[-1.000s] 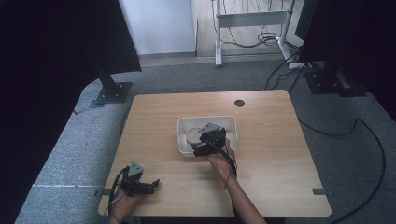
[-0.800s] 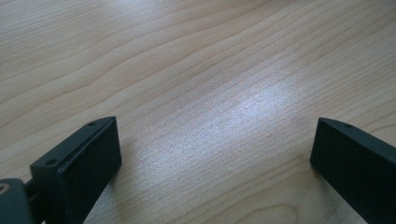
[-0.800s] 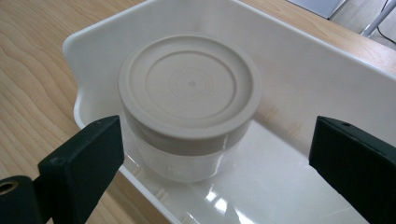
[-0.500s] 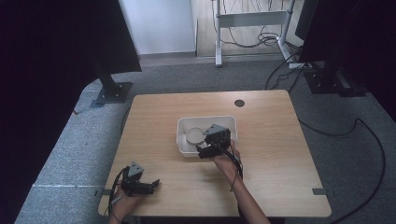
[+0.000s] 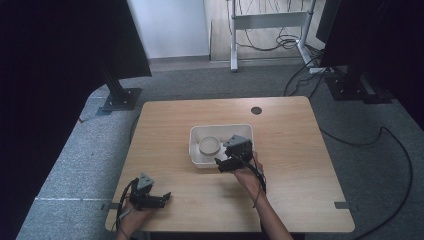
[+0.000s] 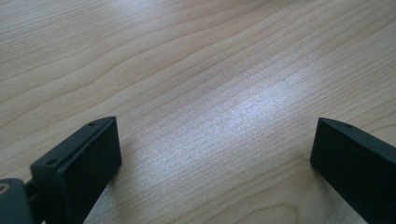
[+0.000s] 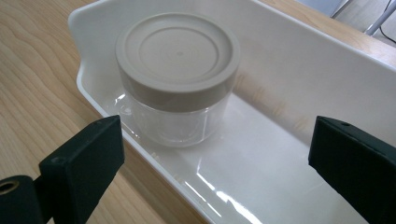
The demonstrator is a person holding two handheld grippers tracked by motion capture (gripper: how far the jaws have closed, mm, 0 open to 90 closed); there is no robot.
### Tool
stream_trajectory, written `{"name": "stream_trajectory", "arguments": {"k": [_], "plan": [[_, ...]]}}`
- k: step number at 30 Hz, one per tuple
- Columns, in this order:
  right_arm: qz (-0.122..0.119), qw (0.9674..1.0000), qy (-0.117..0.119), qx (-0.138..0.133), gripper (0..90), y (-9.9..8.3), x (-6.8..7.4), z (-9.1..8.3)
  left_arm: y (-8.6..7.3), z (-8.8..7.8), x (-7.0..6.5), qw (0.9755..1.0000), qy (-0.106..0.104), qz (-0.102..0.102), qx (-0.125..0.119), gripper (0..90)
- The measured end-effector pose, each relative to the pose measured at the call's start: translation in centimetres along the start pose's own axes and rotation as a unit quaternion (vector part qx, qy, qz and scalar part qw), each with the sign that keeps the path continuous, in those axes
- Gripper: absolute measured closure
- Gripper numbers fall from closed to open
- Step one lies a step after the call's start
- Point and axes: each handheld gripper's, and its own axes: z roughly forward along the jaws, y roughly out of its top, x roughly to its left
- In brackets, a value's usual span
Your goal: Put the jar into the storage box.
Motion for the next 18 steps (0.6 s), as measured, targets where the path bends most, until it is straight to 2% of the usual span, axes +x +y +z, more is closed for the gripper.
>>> {"name": "stream_trajectory", "arguments": {"k": [18], "plan": [[0.002,1.0,-0.003,-0.002,1.5,-1.2,-0.9,-2.0,0.0,0.0,0.0,1.0,0.0,0.0,0.0,1.6]]}}
